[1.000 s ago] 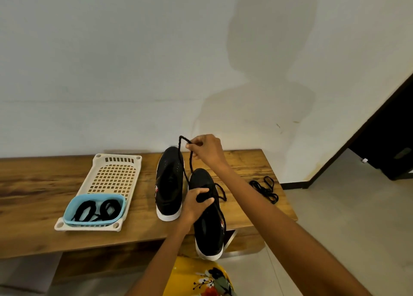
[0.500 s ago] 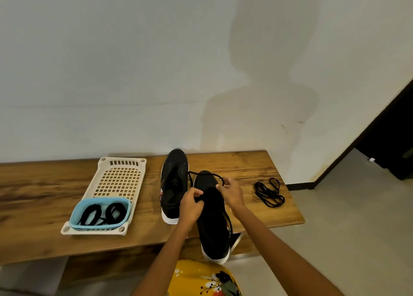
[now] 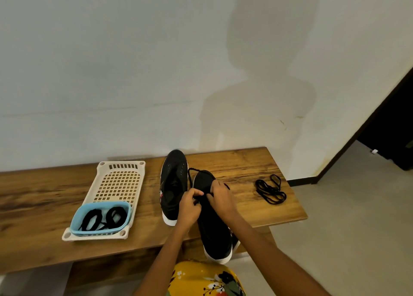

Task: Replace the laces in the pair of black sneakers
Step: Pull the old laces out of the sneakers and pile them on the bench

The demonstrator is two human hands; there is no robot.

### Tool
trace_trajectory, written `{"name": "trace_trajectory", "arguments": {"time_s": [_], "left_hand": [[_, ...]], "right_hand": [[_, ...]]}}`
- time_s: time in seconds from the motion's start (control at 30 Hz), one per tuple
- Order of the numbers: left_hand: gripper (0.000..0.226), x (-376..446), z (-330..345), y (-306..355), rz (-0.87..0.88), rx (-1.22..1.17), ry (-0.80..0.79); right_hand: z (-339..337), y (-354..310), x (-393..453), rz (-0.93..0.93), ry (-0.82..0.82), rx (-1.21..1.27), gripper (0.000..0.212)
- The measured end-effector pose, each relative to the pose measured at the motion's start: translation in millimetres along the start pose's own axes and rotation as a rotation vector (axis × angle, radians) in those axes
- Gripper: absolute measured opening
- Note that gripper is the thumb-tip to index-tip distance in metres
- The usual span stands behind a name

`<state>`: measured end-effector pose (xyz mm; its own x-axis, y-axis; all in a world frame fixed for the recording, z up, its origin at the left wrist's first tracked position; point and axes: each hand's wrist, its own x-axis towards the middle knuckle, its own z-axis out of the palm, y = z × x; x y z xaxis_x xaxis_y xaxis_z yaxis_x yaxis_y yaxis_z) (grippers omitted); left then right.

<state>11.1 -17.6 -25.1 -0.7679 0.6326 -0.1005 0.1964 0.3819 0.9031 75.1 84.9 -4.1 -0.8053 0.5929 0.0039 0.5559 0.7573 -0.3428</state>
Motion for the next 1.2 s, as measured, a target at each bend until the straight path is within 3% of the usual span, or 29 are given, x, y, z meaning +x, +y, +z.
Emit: {"name": "trace_trajectory", "arguments": {"time_s": [0.17,0.27,0.4,0.6,0.77,0.87,0.97,1.1,1.2], "left_hand": [[0.035,-1,-4,-6,-0.034,-0.002,-0.007],[0.028,-4,-1,0,-0.04,0.061,0.003],[0.02,-2,7,9,0.052,0.335,0.008],[0.018,5,5,25,0.249,0.83,0.007],[0.014,19,10,36,0.335,1.113,-0.029],[0.014,22,16,33,0.243,0.902,0.009],[0.011,16,19,28,-0.024,0.379,0.192],[0.012,24,20,29,-0.363,-0.396,0.251],[0.017,18,21,32,-0.428,-0.687,0.192]], "right_hand": [[-7,17,5,0.233,0.125,0.206,0.014],[-12,34,10,0.228,0.033,0.23,0.012],[-4,34,0,0.077,-0.076,0.427,0.006],[7,35,-15,-0.017,-0.145,0.407,0.043],[7,36,-18,0.04,-0.063,0.528,0.031],[6,42,-19,0.097,-0.036,0.643,0.026],[5,46,-18,0.104,-0.037,0.656,0.031],[1,35,-12,-0.022,-0.144,0.317,0.039],[-3,24,-6,-0.047,-0.133,0.116,0.032]]}}
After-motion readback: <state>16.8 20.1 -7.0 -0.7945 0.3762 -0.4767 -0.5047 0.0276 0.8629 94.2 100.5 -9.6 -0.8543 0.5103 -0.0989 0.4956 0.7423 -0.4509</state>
